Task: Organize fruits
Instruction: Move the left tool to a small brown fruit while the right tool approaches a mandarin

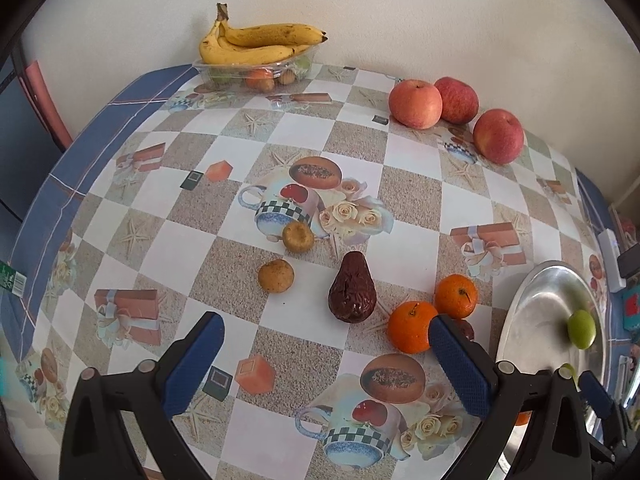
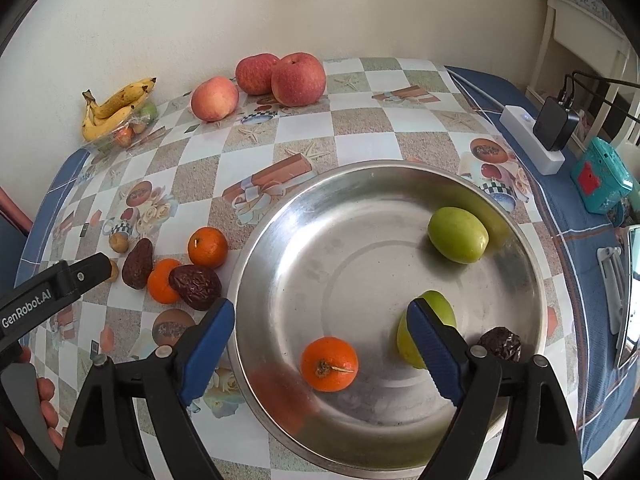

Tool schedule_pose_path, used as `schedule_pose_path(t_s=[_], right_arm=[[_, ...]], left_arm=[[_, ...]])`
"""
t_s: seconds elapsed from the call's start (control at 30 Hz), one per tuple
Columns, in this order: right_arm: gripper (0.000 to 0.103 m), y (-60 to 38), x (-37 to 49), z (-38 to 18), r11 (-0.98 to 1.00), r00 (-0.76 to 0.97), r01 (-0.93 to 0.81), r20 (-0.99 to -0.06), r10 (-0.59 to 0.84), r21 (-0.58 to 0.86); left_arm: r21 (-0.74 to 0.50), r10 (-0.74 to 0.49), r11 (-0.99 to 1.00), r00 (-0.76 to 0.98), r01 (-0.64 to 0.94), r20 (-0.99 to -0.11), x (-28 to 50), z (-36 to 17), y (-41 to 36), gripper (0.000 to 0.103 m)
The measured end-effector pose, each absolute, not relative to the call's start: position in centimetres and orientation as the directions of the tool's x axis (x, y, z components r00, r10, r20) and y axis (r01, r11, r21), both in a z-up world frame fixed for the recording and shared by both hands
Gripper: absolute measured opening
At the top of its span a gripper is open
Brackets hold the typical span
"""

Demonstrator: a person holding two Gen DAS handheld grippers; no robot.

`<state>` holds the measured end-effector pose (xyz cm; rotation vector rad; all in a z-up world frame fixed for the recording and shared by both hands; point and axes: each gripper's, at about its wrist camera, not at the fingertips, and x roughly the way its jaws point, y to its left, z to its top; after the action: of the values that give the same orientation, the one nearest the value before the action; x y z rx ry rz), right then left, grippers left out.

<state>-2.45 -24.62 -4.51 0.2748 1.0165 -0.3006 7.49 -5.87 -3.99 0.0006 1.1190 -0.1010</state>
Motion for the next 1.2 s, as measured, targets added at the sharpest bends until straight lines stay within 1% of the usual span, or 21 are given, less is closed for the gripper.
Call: schedule_pose_path(t_s=[0.2, 0.3, 0.43, 0.5, 0.6, 0.7, 0.8, 0.93, 1.2], right_arm=[[0.089, -24.1, -2.1, -4.3, 0.932, 0.510, 0.359, -0.849, -0.142, 0.060], [0.089, -24.1, -2.0, -3.9, 0.928, 0.525, 0.367, -0.839, -0.142, 0.073], [0.089, -24.0, -1.7, -3.4, 0.921, 0.532, 0.380, -0.834, -0.145, 0.083], [0.089, -24.0, -1.4, -3.2, 0.921, 0.524, 0.381, -0.840, -0.139, 0.085], [0.089, -23.7, -0.5, -2.6, 0.928, 0.515, 0.367, -0.846, -0.141, 0.069], [0.089, -23.6, 0.6, -1.6, 0.929, 0.518, 0.365, -0.841, -0.156, 0.053], [0.089, -23.6, 1.9, -0.9, 0.927, 0.532, 0.369, -0.833, -0.148, 0.071], [0.089, -23.2, 3.8, -0.5, 0.931, 0.548, 0.348, -0.830, -0.104, 0.113], [0.089, -21.6, 7.4, -1.0, 0.949, 0.550, 0.276, -0.835, -0.026, 0.152]], left_arm=[[-0.018, -0.061, 0.995, 0.469, 0.096, -0.881, 8.1, -3.4, -6.6, 0.103], [0.004, -0.046, 0.995, 0.470, 0.105, -0.881, 8.3, -3.1, -6.8, 0.103], [0.090, 0.021, 0.988, 0.461, 0.127, -0.887, 8.8, -3.7, -7.2, 0.103], [0.097, 0.032, 0.988, 0.448, 0.123, -0.894, 9.3, -4.0, -7.2, 0.103], [0.032, -0.025, 0.992, 0.444, 0.119, -0.896, 10.1, -3.8, -6.8, 0.103], [-0.006, -0.053, 0.995, 0.466, 0.102, -0.883, 11.2, -3.2, -6.3, 0.103], [-0.058, -0.085, 0.996, 0.476, 0.071, -0.876, 12.8, -2.4, -5.2, 0.103], [-0.133, -0.128, 0.991, 0.518, 0.028, -0.846, 14.6, -1.2, -3.3, 0.103], [-0.190, -0.165, 0.982, 0.515, 0.003, -0.841, 16.8, -1.3, -0.1, 0.103]])
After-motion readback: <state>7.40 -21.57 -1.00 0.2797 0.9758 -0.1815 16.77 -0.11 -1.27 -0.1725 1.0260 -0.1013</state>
